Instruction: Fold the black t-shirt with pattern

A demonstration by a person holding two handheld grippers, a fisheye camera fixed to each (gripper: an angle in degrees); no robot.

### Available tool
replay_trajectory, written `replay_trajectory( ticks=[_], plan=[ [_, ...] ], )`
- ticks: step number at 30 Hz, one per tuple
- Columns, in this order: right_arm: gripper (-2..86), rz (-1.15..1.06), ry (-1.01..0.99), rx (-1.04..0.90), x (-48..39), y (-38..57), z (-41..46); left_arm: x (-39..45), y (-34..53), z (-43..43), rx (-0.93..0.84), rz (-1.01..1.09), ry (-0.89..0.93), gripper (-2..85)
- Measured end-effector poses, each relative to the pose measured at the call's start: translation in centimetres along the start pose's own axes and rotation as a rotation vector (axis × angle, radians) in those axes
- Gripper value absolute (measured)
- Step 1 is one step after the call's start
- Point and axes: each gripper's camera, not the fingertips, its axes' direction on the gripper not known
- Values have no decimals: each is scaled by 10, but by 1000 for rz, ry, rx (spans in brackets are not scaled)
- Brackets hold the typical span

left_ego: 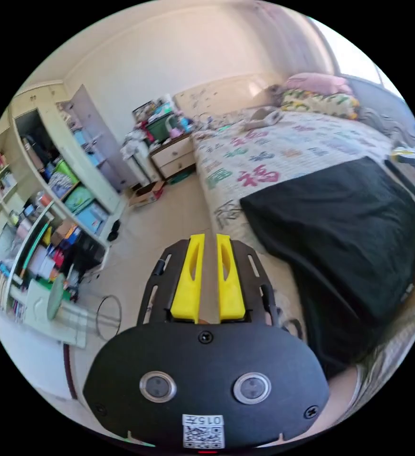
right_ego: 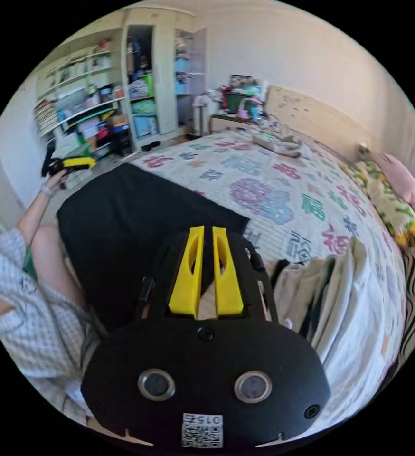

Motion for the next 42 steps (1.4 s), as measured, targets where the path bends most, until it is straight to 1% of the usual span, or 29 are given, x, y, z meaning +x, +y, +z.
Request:
replay_trajectory(
  ticks=[2,3,4,6,8,10,11,13,15,19,28,32,34,36,39,40,41,42],
  plan=[
    [62,-220,-136,-10,-55,16,-10,24,28,-50,166,145,277,37],
    [65,-270,-169,-12,-67,20,-12,31,33,-61,204,184,342,38],
    [73,-356,-226,-28,-90,27,-12,50,38,-80,252,271,437,38],
    [83,-449,-257,-107,-117,35,-3,84,36,-94,228,382,526,40],
    [90,-523,-243,-216,-140,49,12,133,32,-96,147,550,612,45],
    [84,-527,-189,-238,-147,57,21,164,33,-90,91,646,600,51],
    [64,-511,-152,-206,-147,61,21,180,33,-81,41,687,572,52],
    [50,-482,-158,-188,-144,63,18,194,35,-66,-31,715,525,50],
    [44,-455,-178,-187,-140,66,16,192,35,-62,-27,700,560,41],
    [37,-486,-165,-167,-142,72,3,179,39,-61,-13,671,639,16],
    [31,-539,-213,-234,-155,77,-17,180,60,-94,70,761,661,2],
    [36,-575,-216,-346,-160,78,-1,194,68,-83,9,846,668,2],
    [40,-559,-220,-395,-158,77,8,203,67,-69,-47,849,672,3],
    [43,-540,-246,-403,-152,74,8,208,64,-54,-93,835,683,4],
    [52,-513,-325,-343,-135,71,-15,197,64,-49,-87,816,744,7],
    [55,-479,-344,-288,-123,70,-29,189,68,-55,-61,822,749,8],
    [58,-409,-330,-206,-108,69,-44,177,73,-63,-14,818,736,9],
    [59,-361,-313,-163,-100,68,-50,169,76,-67,16,811,732,9]
  ],
)
